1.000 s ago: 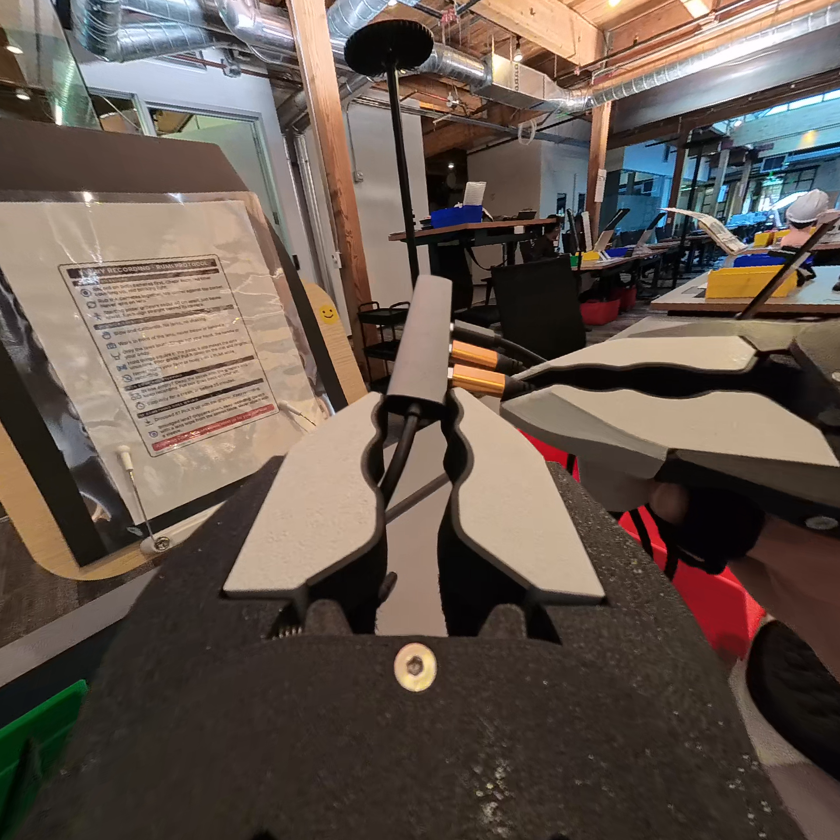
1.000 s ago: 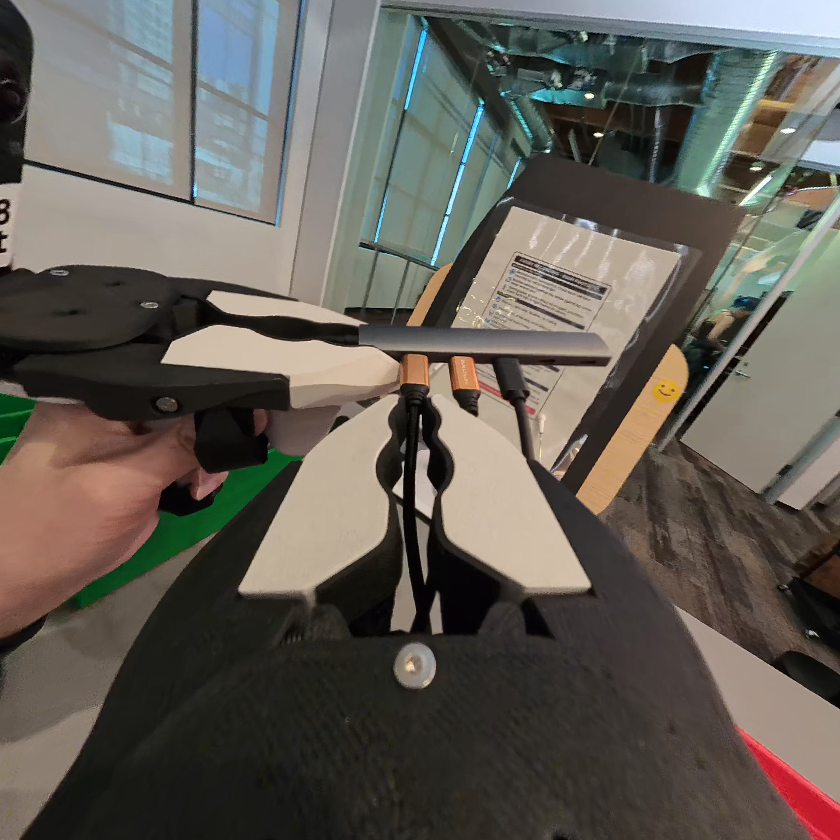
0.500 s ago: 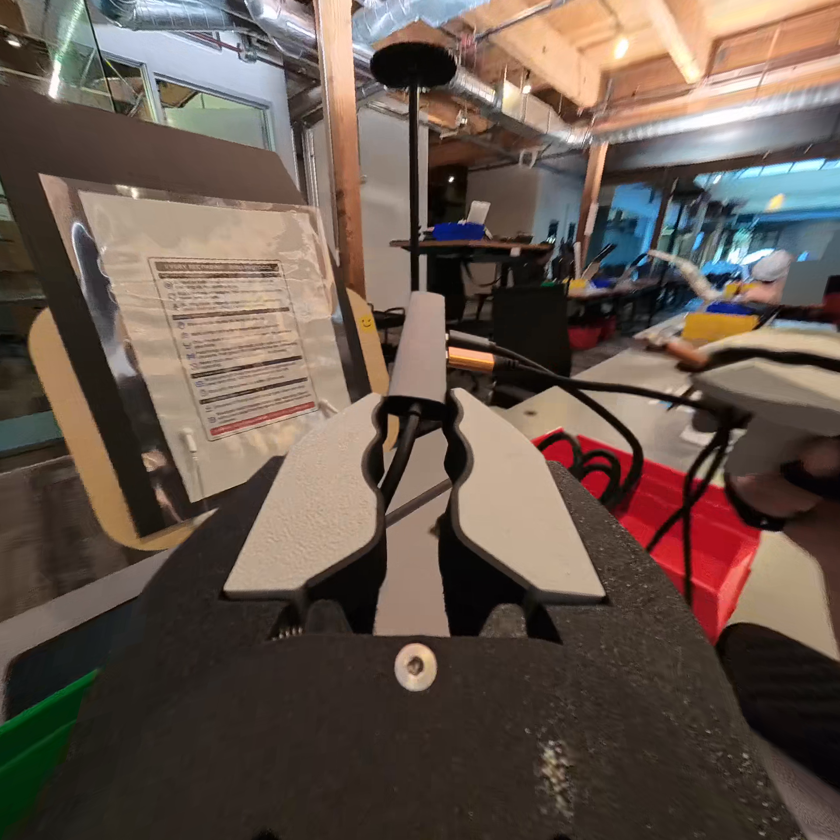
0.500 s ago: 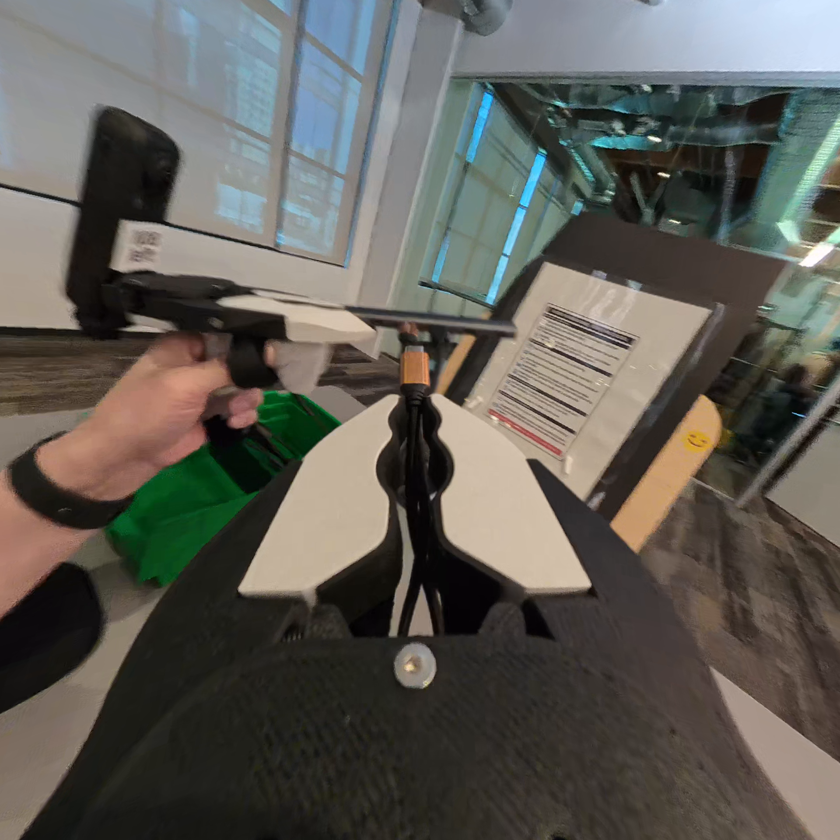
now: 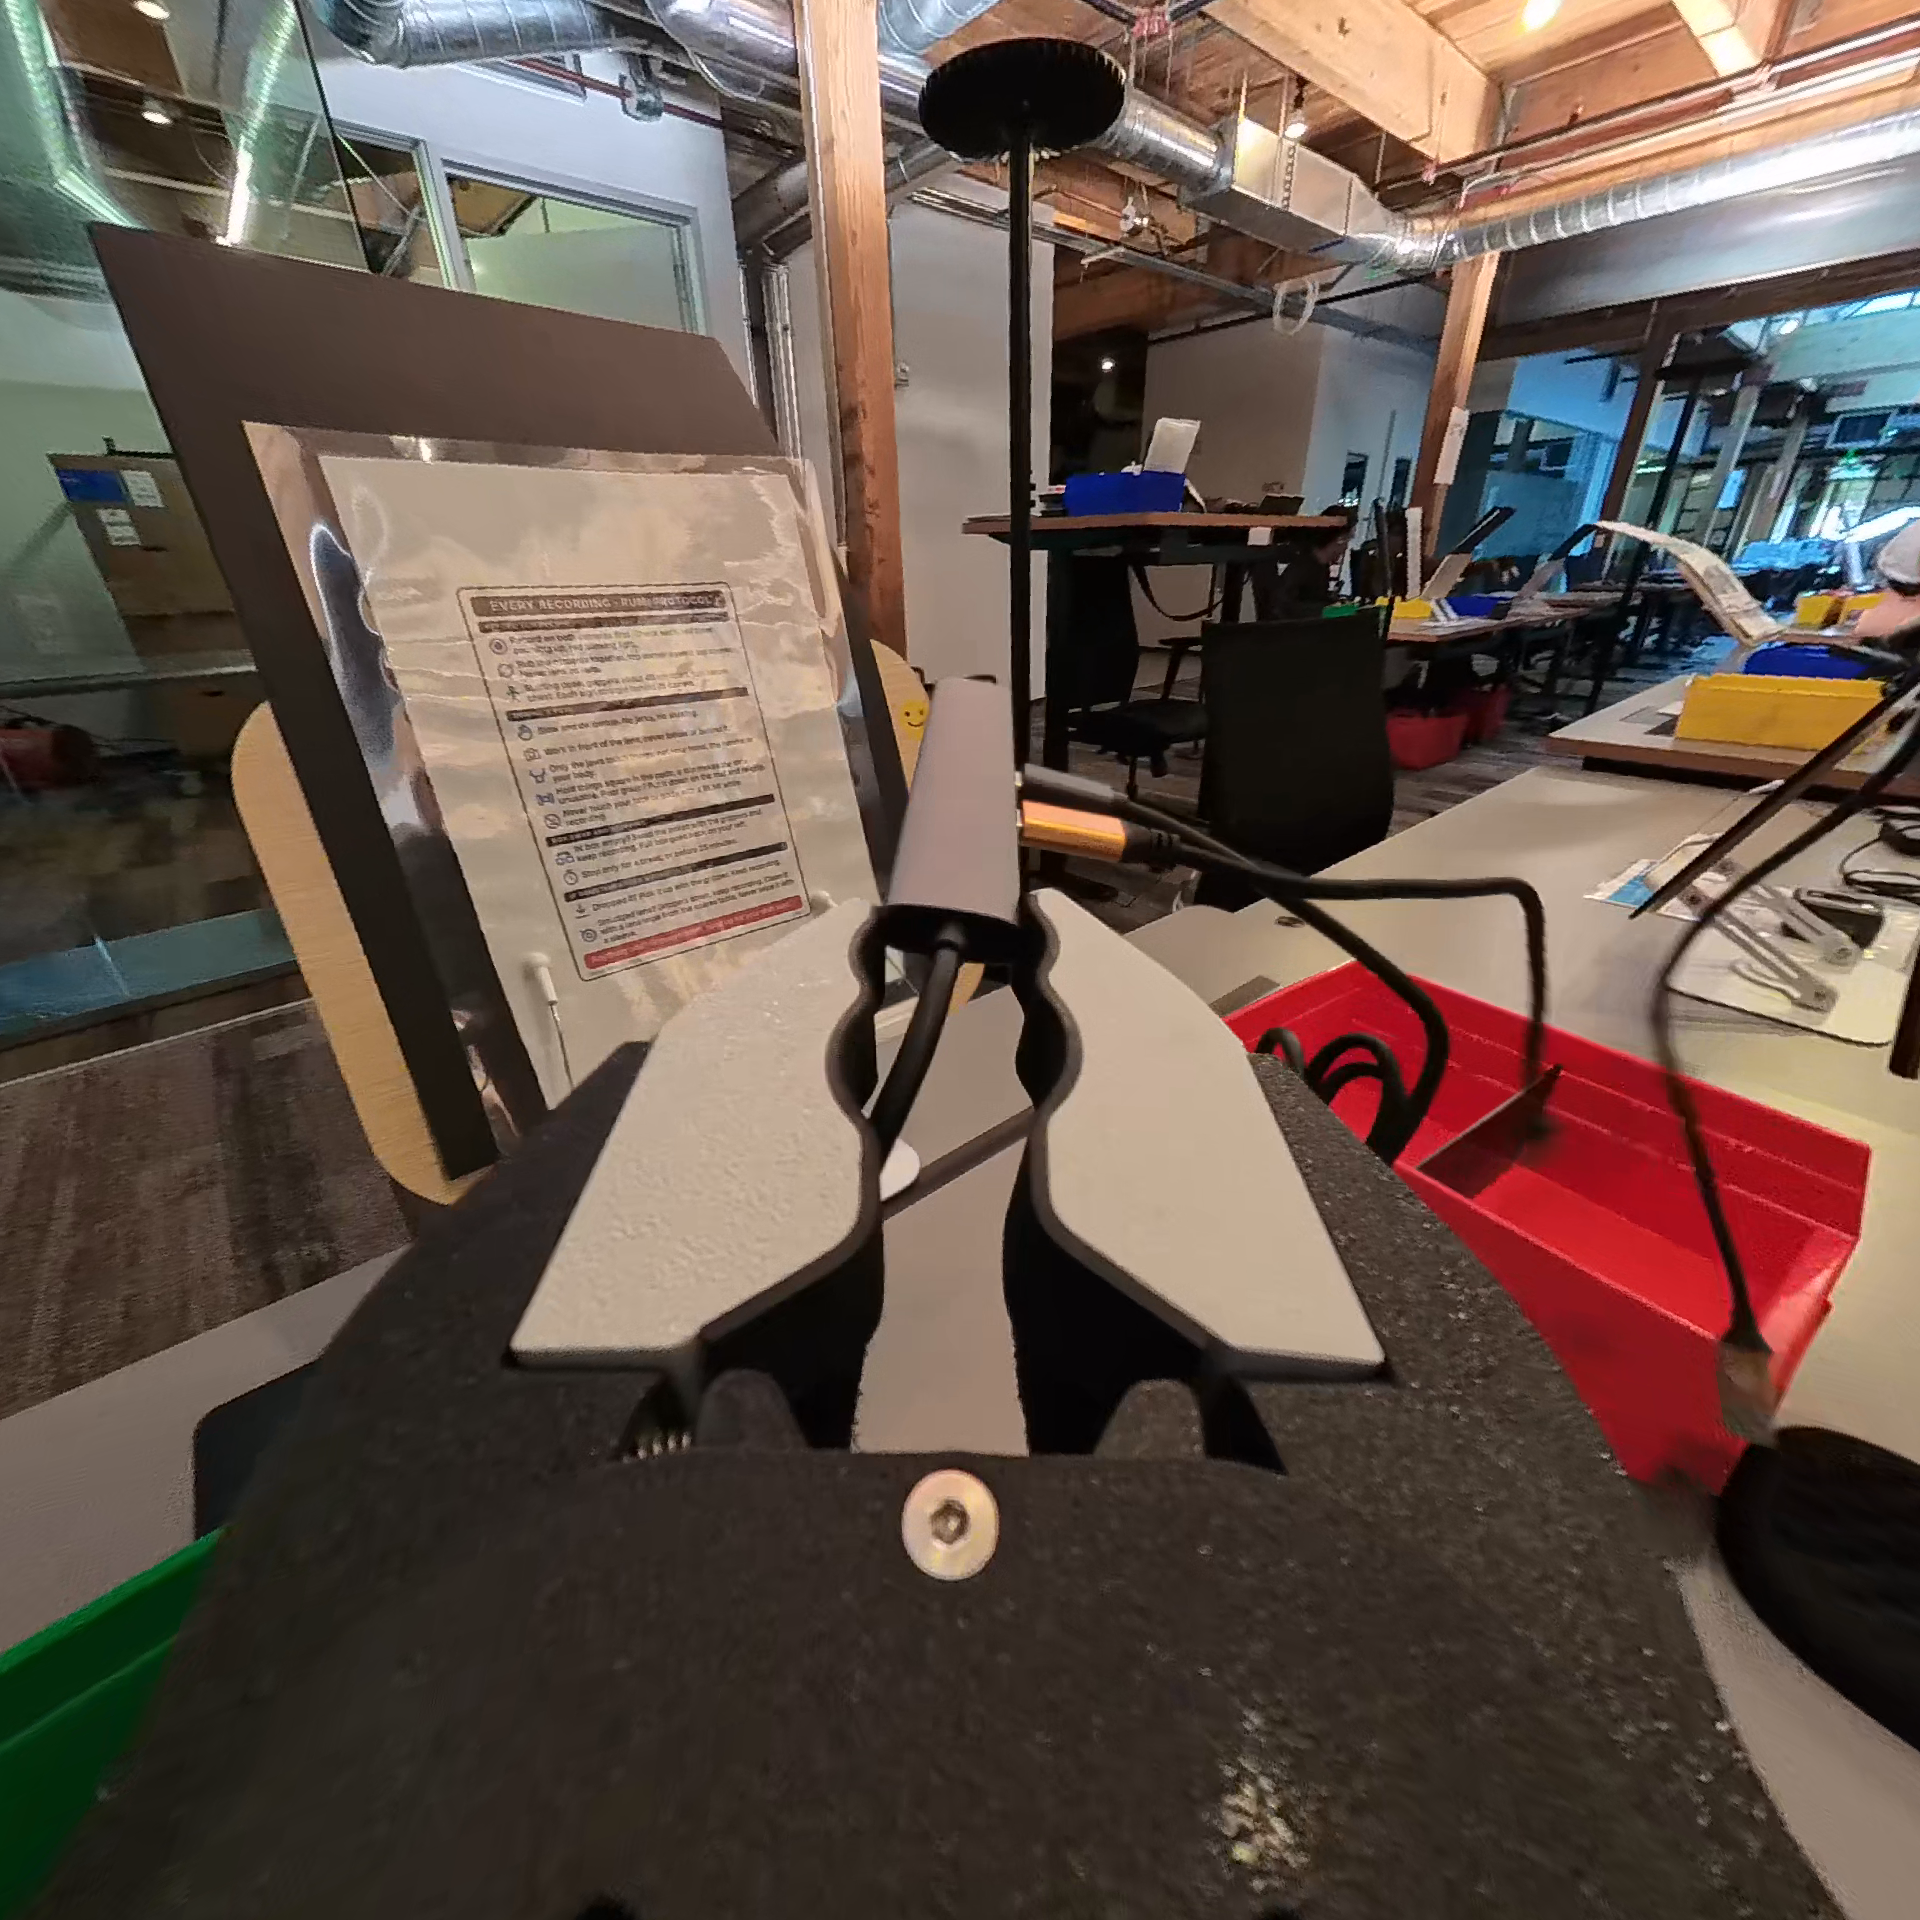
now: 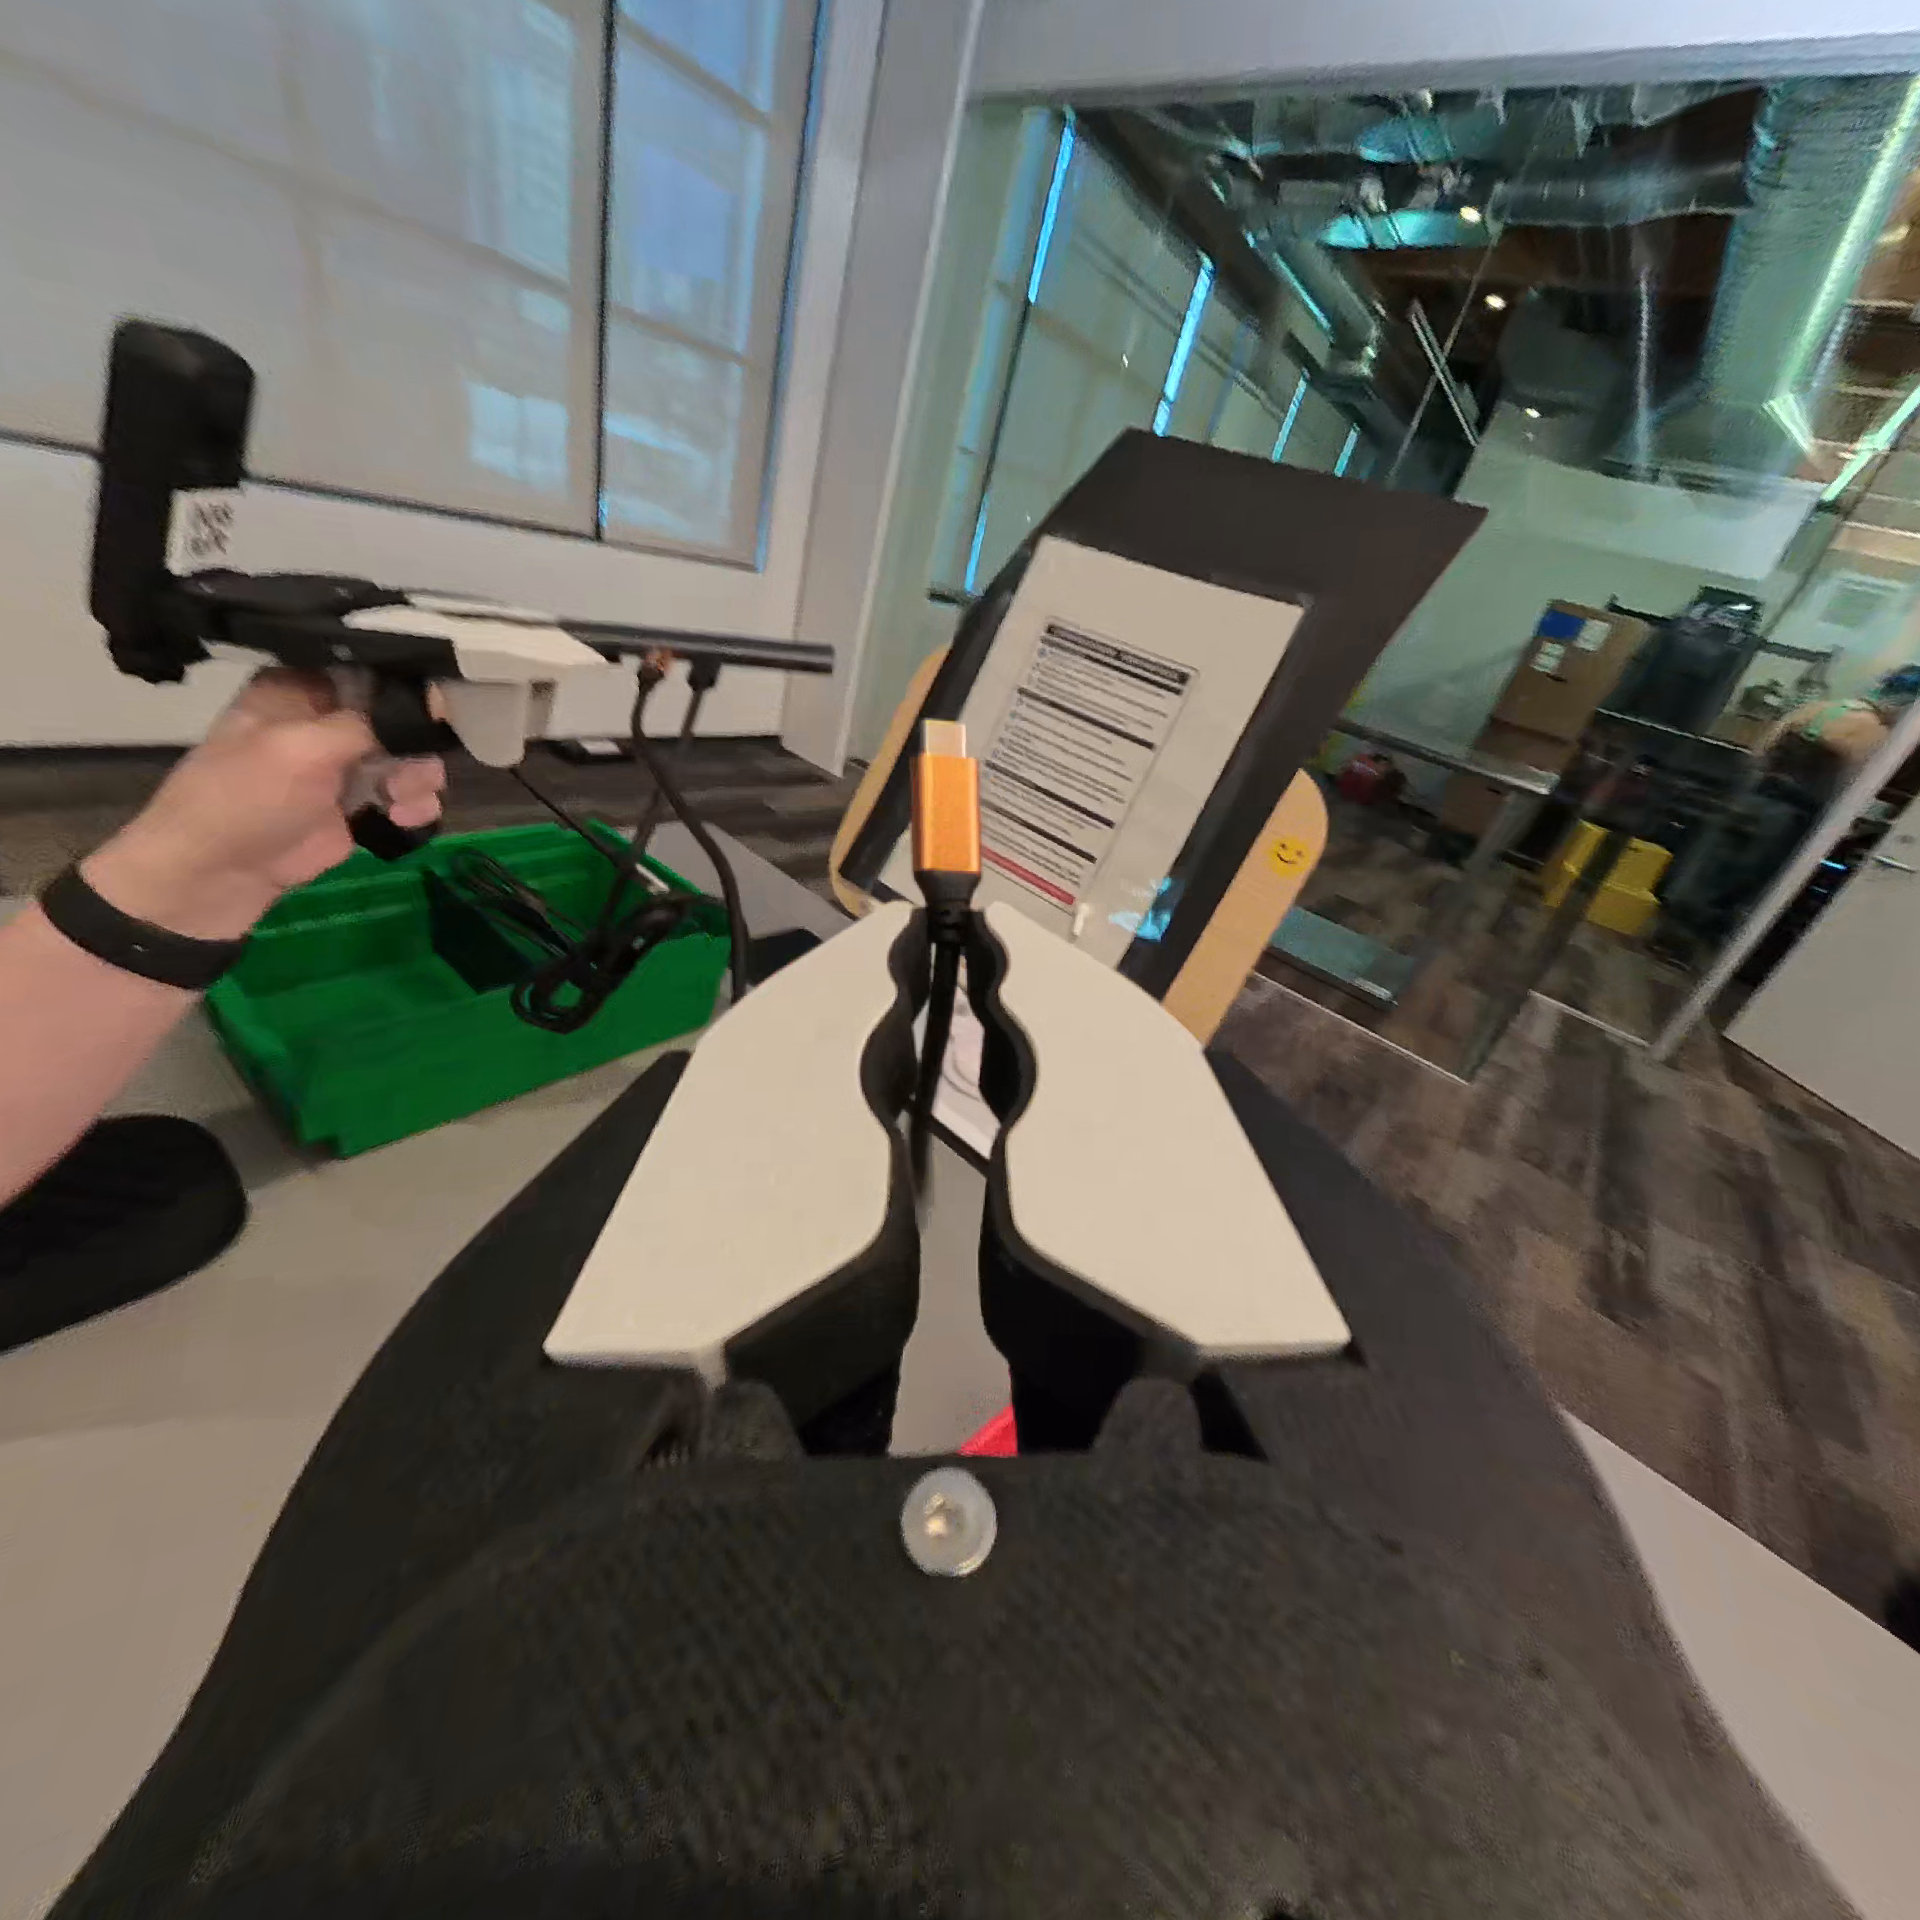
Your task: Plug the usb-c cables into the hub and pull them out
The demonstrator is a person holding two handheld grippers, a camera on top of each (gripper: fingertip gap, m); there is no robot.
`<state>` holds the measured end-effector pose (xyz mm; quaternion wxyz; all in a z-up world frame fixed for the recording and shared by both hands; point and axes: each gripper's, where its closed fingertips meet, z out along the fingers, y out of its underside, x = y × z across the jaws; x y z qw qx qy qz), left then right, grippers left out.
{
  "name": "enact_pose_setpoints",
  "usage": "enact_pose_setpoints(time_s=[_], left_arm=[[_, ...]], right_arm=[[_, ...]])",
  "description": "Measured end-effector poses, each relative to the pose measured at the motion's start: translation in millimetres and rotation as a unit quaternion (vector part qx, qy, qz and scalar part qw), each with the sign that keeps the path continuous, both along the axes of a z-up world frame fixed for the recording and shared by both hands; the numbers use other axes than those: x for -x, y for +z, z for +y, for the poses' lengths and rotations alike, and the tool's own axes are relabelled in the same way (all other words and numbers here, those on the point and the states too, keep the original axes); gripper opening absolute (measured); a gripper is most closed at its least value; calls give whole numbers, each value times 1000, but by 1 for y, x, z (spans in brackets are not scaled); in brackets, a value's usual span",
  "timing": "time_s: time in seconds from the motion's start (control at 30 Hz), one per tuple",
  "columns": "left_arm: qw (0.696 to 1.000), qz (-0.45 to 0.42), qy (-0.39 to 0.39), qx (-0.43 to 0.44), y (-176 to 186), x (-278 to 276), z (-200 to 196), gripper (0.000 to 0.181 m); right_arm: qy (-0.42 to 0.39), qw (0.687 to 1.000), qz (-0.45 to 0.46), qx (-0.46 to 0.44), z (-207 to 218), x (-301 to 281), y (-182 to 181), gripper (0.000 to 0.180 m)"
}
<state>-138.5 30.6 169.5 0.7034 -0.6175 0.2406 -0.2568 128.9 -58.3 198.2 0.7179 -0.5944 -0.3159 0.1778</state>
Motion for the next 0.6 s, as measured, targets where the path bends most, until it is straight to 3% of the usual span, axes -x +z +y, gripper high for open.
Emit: enact_pose_setpoints(time_s=[0.17, 0.23, 0.5, 0.6], left_arm=[[999, -2, 54, 3, -1, 18, 9, 22], [999, -5, 40, 1, 0, 21, 8, 22], [999, -23, 29, -2, 8, 32, 4, 22], [1000, -24, 18, 0, 7, 27, 3, 22]], right_arm=[[49, 998, 27, -2, -13, -8, 4, 8], [16, 999, 25, 13, -8, -21, 0, 8], [-62, 980, -129, 136, 29, -74, -92, 8], [-72, 985, -119, 106, 39, -79, -88, 8]])
